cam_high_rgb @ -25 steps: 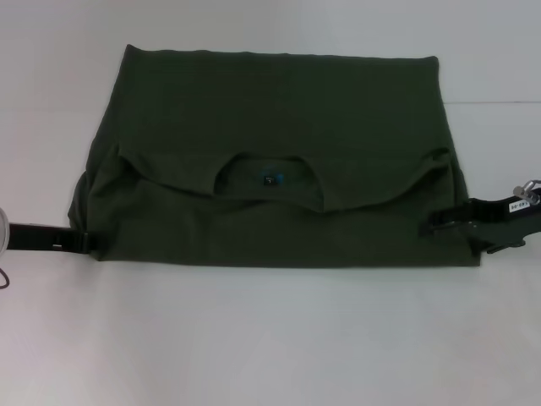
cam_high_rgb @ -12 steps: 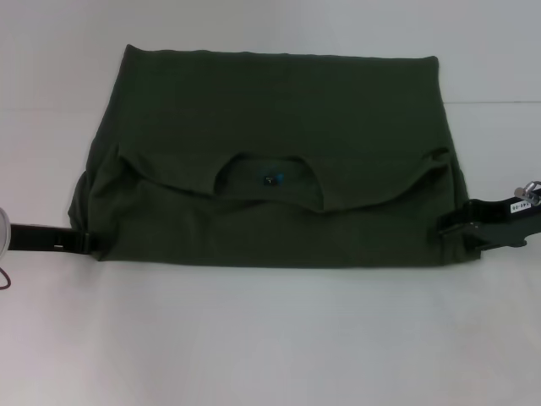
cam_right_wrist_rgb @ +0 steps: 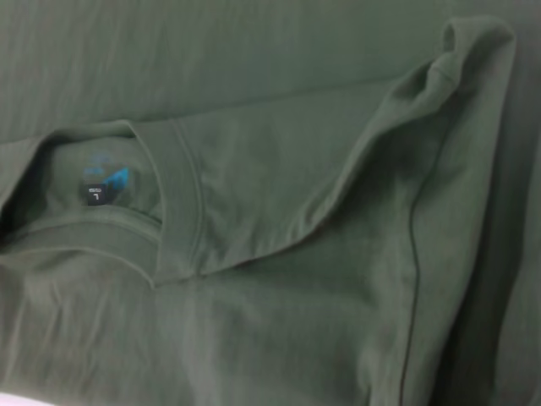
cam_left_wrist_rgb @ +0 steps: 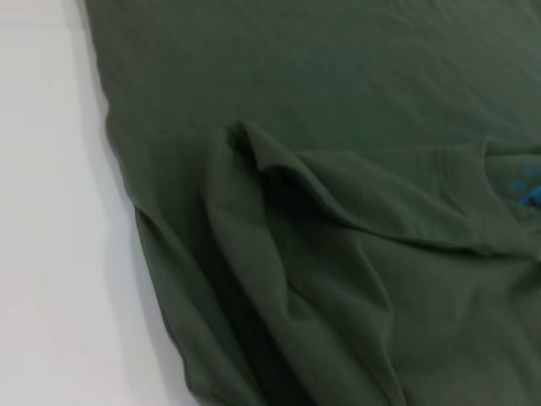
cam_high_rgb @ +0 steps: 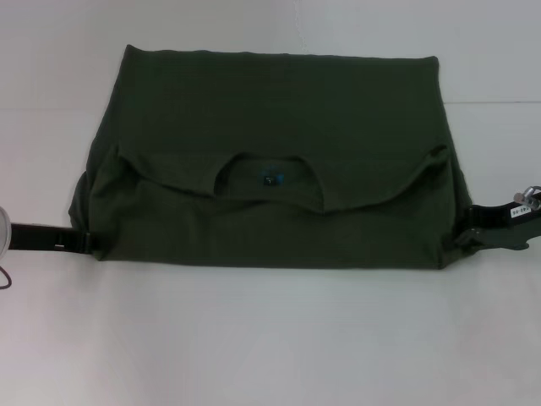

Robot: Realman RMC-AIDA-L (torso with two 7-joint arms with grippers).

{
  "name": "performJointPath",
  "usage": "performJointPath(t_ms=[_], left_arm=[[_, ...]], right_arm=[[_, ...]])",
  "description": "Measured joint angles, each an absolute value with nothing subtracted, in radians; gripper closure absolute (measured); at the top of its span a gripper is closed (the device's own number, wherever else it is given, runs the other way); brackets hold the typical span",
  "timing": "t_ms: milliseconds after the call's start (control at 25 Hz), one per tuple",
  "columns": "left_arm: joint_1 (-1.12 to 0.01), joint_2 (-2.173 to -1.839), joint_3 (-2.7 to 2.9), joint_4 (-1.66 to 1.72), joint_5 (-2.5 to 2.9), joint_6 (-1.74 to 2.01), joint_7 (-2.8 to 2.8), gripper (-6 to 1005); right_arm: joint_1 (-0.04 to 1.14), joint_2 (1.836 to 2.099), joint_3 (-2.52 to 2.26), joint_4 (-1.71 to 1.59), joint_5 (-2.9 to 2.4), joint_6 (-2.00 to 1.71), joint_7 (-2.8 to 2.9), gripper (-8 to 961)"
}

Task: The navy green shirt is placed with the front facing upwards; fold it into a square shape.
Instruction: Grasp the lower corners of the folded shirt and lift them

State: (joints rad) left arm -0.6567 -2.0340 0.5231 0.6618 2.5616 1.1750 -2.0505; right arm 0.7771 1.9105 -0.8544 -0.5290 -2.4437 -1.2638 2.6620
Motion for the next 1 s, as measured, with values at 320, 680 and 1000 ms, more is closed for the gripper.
performJointPath(t_ms=[320,680,1000], left_arm=[[-0.656,-2.033,0.520,0.666,2.562,1.201,-2.051,957],[-0.657,-2.028,0.514,0.678,2.562,1.268,-2.055,956],[-0.628,-2.020,0.507,0.763,2.621,1.453,-2.126,955]], right_arm=[[0.775,1.900,-0.850,-0.529,-2.444,-1.283,2.640,886],[0.769,1.890,-0.844,-0.531,-2.442,-1.341,2.617,907],[0.730,1.888,-0.849,-0.584,-2.443,-1.492,2.596,904]])
